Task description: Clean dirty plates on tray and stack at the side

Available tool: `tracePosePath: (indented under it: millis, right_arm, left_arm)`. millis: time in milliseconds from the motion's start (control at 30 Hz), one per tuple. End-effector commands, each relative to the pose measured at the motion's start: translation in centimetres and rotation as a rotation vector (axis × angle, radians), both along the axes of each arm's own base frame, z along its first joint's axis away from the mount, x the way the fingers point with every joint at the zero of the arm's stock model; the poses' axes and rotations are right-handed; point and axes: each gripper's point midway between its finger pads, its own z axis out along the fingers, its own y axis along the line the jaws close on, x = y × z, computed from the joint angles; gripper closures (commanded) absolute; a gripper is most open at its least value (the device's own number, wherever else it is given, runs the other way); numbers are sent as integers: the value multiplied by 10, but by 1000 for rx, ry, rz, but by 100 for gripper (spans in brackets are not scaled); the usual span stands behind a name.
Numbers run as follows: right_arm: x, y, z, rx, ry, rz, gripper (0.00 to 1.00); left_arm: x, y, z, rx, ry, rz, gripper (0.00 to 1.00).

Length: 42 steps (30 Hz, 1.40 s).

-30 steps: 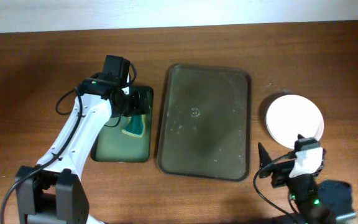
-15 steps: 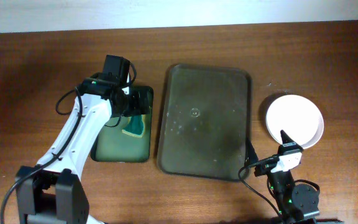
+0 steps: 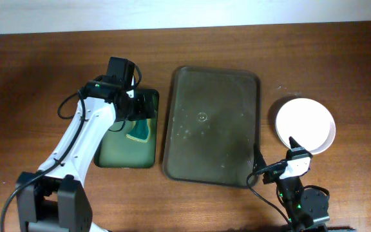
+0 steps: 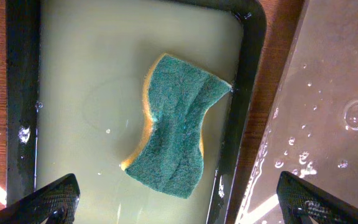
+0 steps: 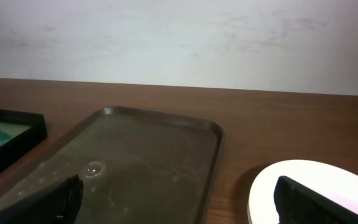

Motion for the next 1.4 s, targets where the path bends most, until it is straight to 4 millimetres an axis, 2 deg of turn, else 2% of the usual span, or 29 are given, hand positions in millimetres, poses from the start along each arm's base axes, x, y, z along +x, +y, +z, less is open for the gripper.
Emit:
tracePosePath:
  millis: [0, 200, 333, 367, 433, 500, 600, 667, 767, 867, 1000, 1167, 1367]
  right_arm:
    - [0, -2, -3, 10, 7, -8, 2]
    - [0, -2, -3, 10, 7, -8, 2]
    - [0, -2, -3, 10, 7, -8, 2]
    - [0, -2, -3, 10, 7, -8, 2]
    - [0, -2, -3, 10, 7, -8, 2]
    - [0, -2, -3, 10, 7, -8, 2]
    - [0, -2, -3, 10, 7, -8, 2]
    - [0, -2, -3, 10, 7, -8, 2]
    - [0, -2, -3, 10, 7, -8, 2]
    - [0, -2, -3, 10, 7, -8, 2]
    - [0, -2, -3, 10, 7, -8, 2]
    - [0, -2, -3, 10, 7, -8, 2]
    - [0, -2, -3, 10, 7, -8, 2]
  left_arm:
    - [4, -1, 10, -8, -27, -4, 1]
    - [4, 1, 12, 1, -35, 1, 1]
    - [0, -14, 24, -7, -67, -40, 1]
    - [-6, -19, 32, 15, -81, -62, 1]
    - [-4, -12, 47, 110, -149, -52, 1]
    - [0, -8, 76, 193, -280, -37, 0]
    - [-2, -6, 118, 181, -454, -36, 1]
    - [-15, 8, 143, 144, -572, 9, 1]
    - [-32, 30, 158, 117, -686, 73, 1]
    - [-56, 65, 159, 92, -822, 172, 1]
    - [-88, 91, 144, 49, -961, 243, 1]
    - [-119, 100, 127, 18, -1136, 275, 0]
    - [-136, 101, 110, -6, -1273, 286, 1]
